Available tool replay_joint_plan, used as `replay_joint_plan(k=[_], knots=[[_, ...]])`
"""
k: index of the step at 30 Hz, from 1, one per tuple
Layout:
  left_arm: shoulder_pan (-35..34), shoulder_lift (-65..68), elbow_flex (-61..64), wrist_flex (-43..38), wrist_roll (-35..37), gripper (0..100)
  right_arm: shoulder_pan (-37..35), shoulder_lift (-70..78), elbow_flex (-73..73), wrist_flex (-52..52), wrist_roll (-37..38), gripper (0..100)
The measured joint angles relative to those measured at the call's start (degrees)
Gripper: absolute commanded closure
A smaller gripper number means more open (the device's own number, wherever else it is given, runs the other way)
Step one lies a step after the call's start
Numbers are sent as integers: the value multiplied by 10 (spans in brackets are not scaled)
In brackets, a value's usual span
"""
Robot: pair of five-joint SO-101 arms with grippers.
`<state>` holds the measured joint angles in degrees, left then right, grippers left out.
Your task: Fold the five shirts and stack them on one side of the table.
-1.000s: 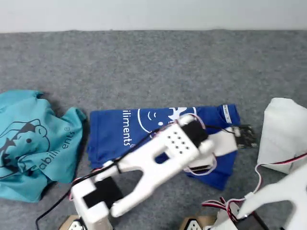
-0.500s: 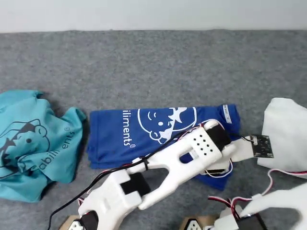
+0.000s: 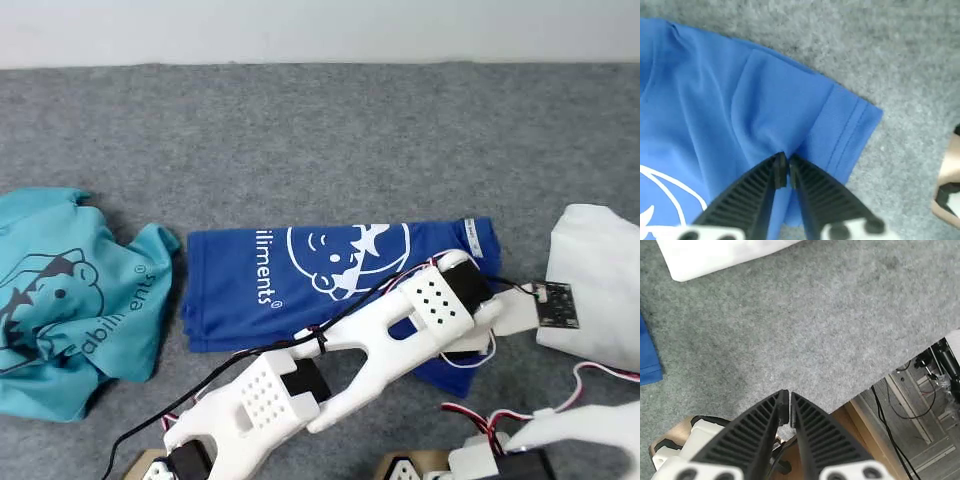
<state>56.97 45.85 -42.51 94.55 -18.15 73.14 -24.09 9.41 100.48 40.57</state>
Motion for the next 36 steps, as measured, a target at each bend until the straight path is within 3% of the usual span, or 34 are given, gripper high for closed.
replay_joint_plan(k=[9,27,36], knots=[[13,0,-28,43,-3,986,3,0,0,0,0,988],[61,0,-30,47,0,986,3,0,0,0,0,988],[-4,0,-30,38,-3,985,3,0,0,0,0,988]])
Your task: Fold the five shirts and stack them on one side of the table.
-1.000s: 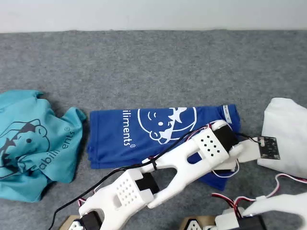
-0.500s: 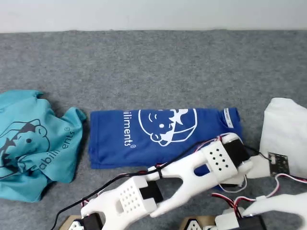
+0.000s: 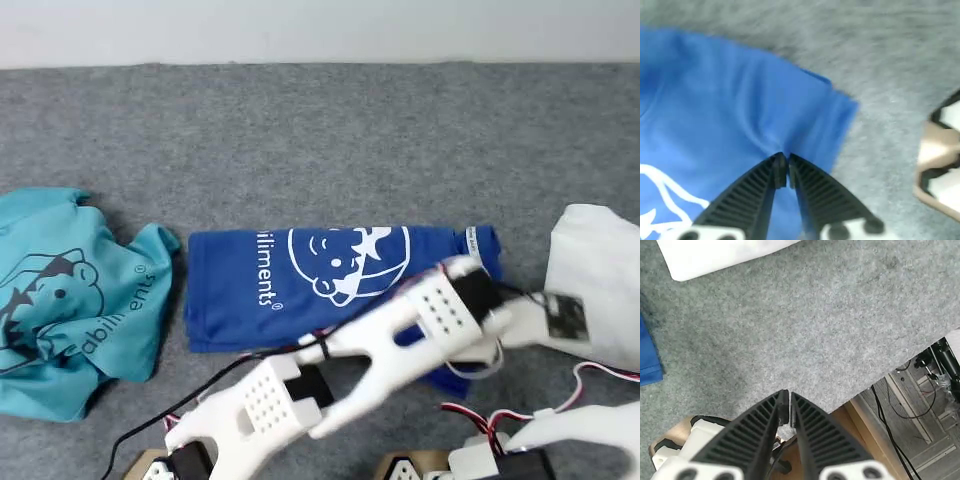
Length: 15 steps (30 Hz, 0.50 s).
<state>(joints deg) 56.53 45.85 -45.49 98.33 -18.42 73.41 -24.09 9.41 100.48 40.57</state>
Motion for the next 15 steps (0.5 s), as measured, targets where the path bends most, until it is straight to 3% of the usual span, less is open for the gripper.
replay_joint_plan(k=[7,15], knots=[[-62,0,0,-42,0,972,0,0,0,0,0,988],[-109,84,-4,-83,4,825,0,0,0,0,0,988]])
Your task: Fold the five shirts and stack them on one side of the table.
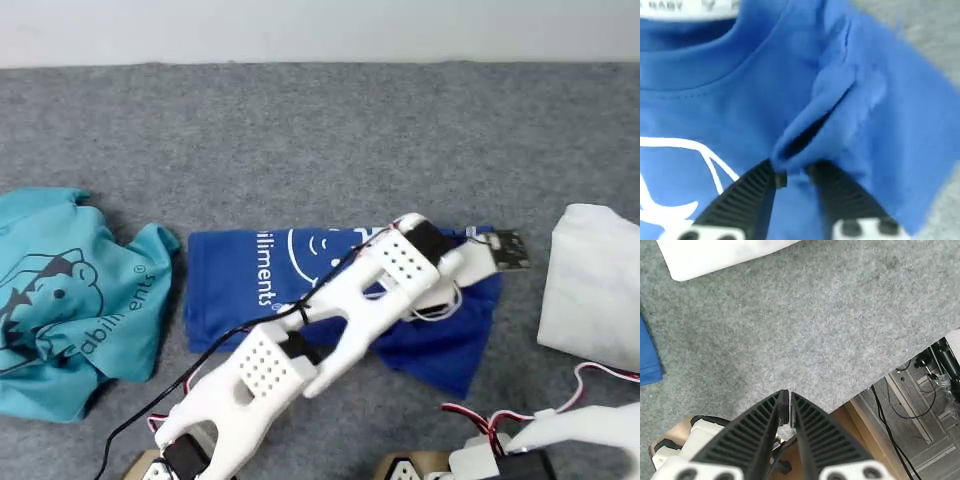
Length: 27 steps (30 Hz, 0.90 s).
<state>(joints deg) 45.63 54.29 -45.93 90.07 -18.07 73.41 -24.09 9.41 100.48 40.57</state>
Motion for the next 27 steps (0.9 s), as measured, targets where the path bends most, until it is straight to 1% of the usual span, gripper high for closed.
replay_joint_plan(k=[4,11,15,18,22,25,27], knots=[[-25,6,-11,-9,0,824,0,0,0,0,0,988],[-57,15,-88,2,-4,823,0,0,0,0,0,988],[-76,15,-105,2,-4,823,0,0,0,0,0,988],[-84,15,-132,25,-4,824,0,0,0,0,0,988],[-75,15,-194,84,-4,826,0,0,0,0,0,988],[-57,12,-203,89,-4,826,0,0,0,0,0,988],[-38,-1,-179,89,-4,827,0,0,0,0,0,988]])
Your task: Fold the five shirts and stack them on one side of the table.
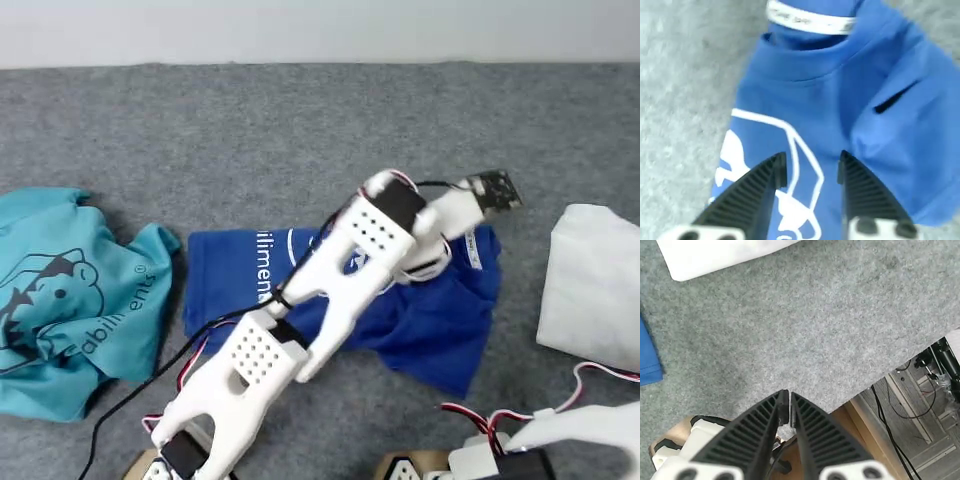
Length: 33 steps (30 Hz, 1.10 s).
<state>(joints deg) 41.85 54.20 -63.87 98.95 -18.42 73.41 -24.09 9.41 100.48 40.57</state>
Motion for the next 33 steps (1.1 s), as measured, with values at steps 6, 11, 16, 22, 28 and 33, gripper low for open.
replay_joint_plan(k=[6,11,16,22,28,33], knots=[[84,-97,155,3,0,827,0,0,0,0,0,988],[95,-120,253,3,0,866,0,0,0,0,0,988],[53,-98,279,-34,-26,881,0,0,0,0,0,988],[-7,-34,218,-42,-49,880,0,0,0,0,0,988],[-49,11,98,-11,-51,878,0,0,0,0,0,988],[-56,20,48,0,-51,878,0,0,0,0,0,988]])
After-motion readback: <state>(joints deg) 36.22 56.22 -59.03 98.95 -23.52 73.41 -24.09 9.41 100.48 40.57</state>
